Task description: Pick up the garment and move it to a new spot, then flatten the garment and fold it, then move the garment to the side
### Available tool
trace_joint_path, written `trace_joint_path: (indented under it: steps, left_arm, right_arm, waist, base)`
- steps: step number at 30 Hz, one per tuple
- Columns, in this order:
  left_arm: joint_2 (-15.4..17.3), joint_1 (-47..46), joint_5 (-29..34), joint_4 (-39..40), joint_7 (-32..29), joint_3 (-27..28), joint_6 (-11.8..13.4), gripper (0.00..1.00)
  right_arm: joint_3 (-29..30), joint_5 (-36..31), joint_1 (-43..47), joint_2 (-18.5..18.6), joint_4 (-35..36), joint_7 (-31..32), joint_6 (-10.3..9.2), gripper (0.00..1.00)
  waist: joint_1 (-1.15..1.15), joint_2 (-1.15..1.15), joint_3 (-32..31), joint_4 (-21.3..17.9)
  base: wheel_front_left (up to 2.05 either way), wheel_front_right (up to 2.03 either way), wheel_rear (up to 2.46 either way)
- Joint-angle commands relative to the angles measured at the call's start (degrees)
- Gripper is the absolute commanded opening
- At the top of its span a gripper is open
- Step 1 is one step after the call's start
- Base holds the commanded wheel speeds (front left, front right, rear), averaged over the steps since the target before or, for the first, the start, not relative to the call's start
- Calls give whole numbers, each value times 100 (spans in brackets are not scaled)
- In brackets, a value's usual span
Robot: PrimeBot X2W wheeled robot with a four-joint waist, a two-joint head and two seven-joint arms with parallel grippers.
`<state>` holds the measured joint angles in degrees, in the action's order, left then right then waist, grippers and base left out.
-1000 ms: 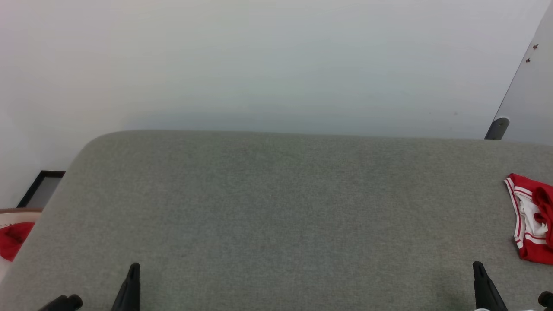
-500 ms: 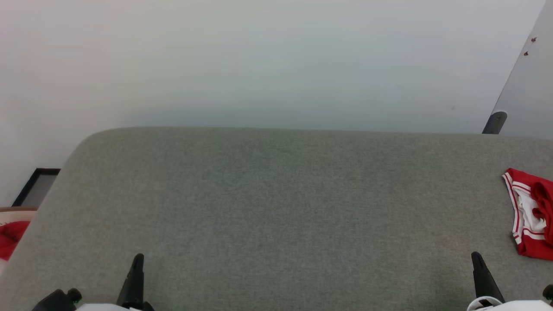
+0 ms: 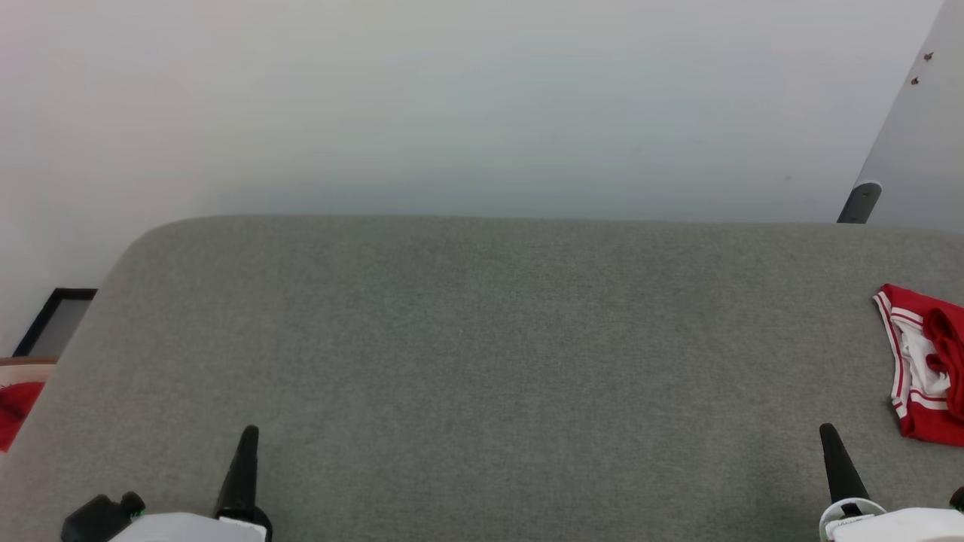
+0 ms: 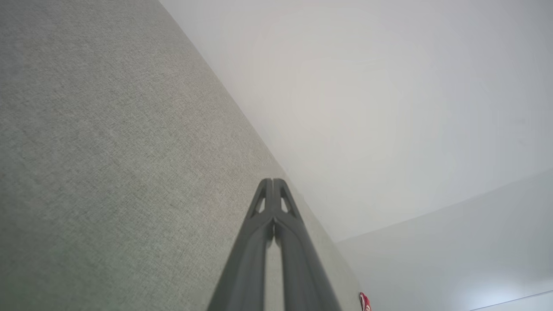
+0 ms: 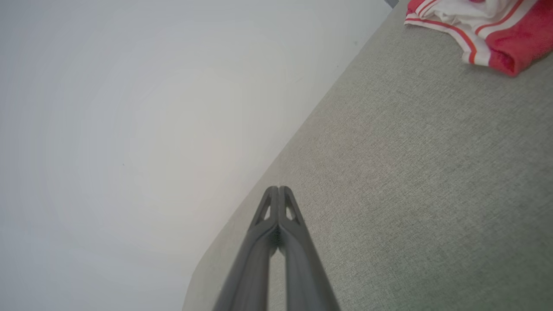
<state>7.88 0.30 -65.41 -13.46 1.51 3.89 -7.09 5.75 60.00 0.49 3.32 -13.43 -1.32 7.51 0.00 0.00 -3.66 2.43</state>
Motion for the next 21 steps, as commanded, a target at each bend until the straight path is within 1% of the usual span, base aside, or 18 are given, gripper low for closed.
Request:
trace_joint_path:
  steps: [1,21]
  left_arm:
    - [-4,-141,-197,43,-56,43,-34,0]
    - [-188,-344,-1111,5,-341,132,-44,0]
  right_arm:
    - [30,232,-180,2,40,52,-1,0]
    - [48,1334,-374,-17,6,331,-2,0]
  waist:
    - [0,0,15,-11]
    - [0,0,128,-82]
  base:
    - [0,0,0]
    - [0,0,0]
